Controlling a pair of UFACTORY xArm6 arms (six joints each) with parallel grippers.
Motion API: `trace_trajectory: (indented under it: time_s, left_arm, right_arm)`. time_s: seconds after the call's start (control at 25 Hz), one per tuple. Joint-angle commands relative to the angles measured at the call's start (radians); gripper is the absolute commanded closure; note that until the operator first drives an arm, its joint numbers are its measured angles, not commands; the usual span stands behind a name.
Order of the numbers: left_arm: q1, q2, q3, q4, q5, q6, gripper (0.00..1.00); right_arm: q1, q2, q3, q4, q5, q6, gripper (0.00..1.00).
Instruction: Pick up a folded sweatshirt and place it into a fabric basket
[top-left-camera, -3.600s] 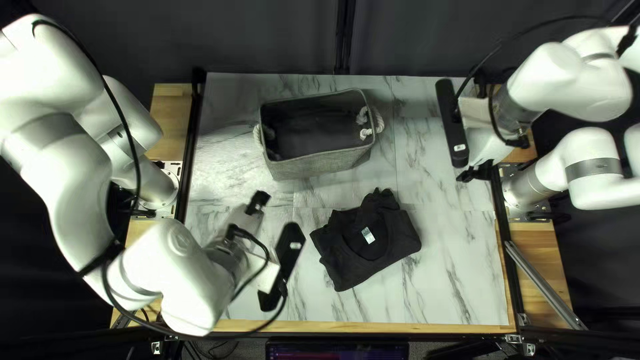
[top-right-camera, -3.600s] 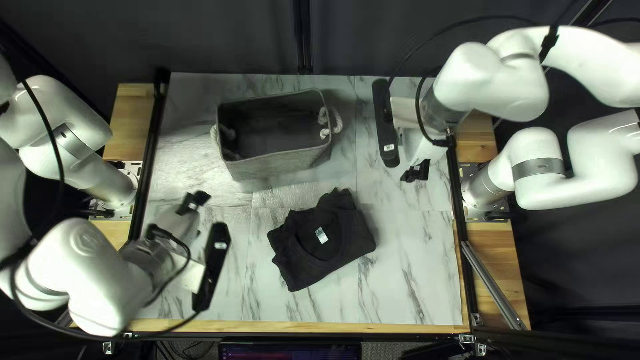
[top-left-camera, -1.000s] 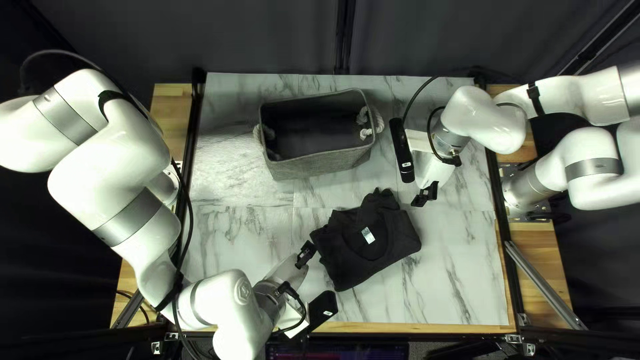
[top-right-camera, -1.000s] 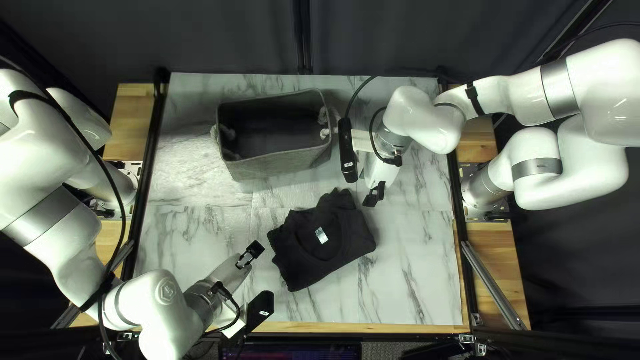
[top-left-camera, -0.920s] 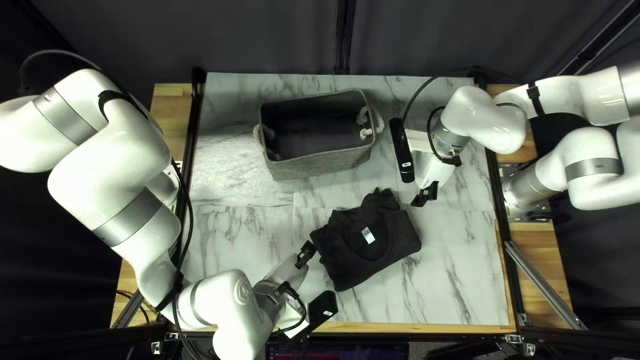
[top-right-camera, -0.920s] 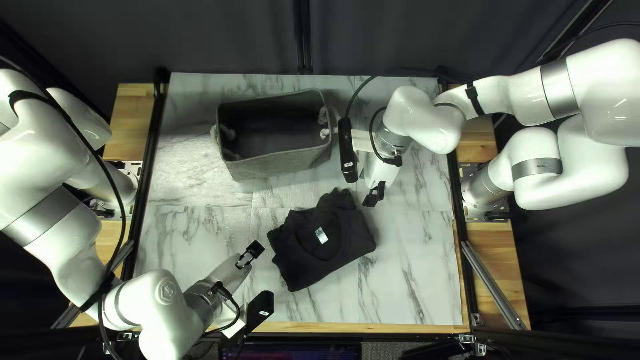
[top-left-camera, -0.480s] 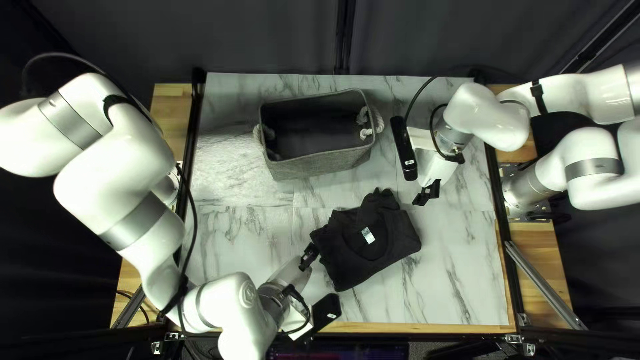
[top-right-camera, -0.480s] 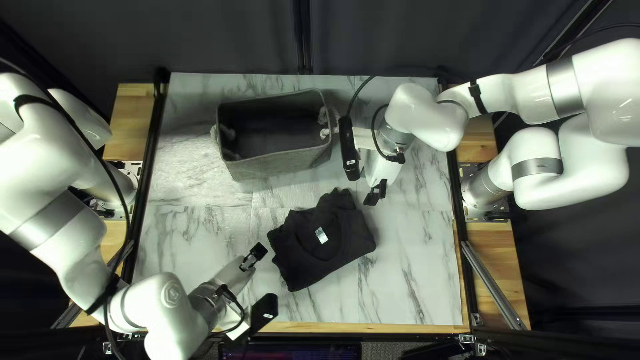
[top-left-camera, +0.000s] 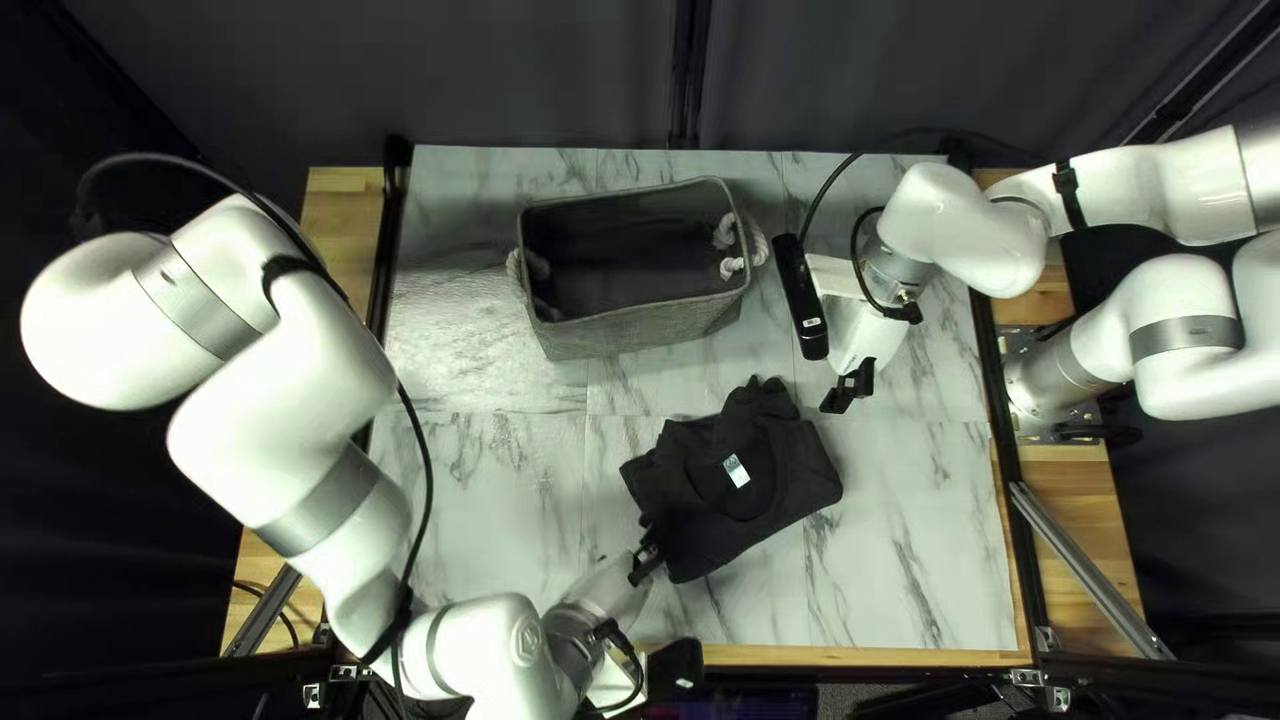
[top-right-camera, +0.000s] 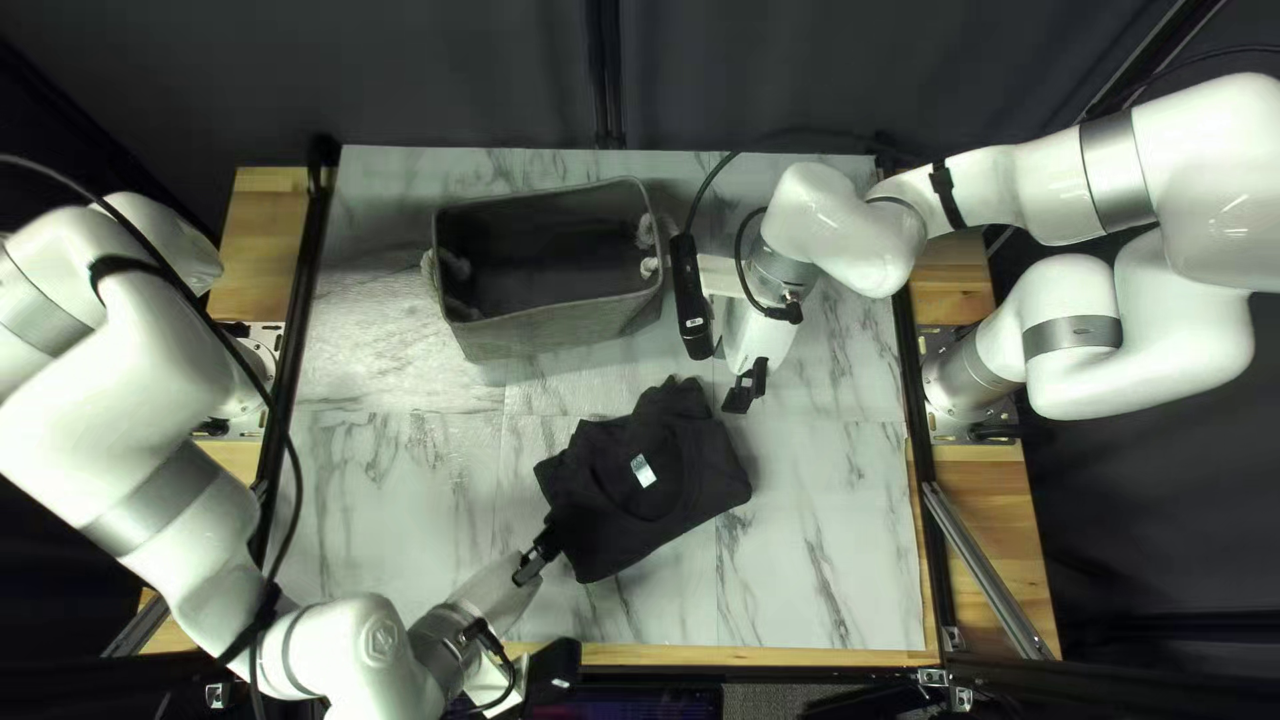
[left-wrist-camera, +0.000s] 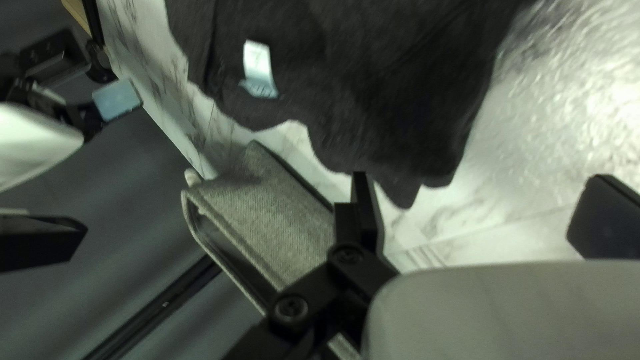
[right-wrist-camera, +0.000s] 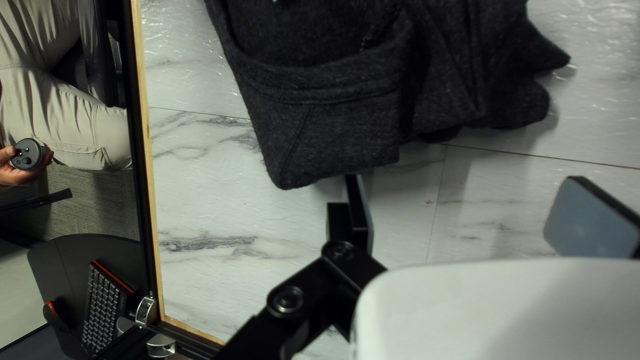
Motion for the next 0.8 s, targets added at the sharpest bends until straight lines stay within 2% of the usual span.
trace_trajectory:
  time_s: [0.04,0.44,0.8]
  left_arm:
    - [0.024,0.051,-0.046,0.012,-0.023,0.019,0.0]
    - [0.049,0.159,-0.146,0.006,-0.022,-0.018,0.0]
    - [0.068,0.14,-0.108,0.014,-0.028,-0.045,0.0]
  right_arm:
    - [0.006,0.006,0.0,0.003,-0.004,0.003,0.0]
    - [0.008,0.005,0.009,0.001,-0.01,0.012,0.0]
    - [0.023,0.063,-0.019,0.0,-0.026,0.026,0.0]
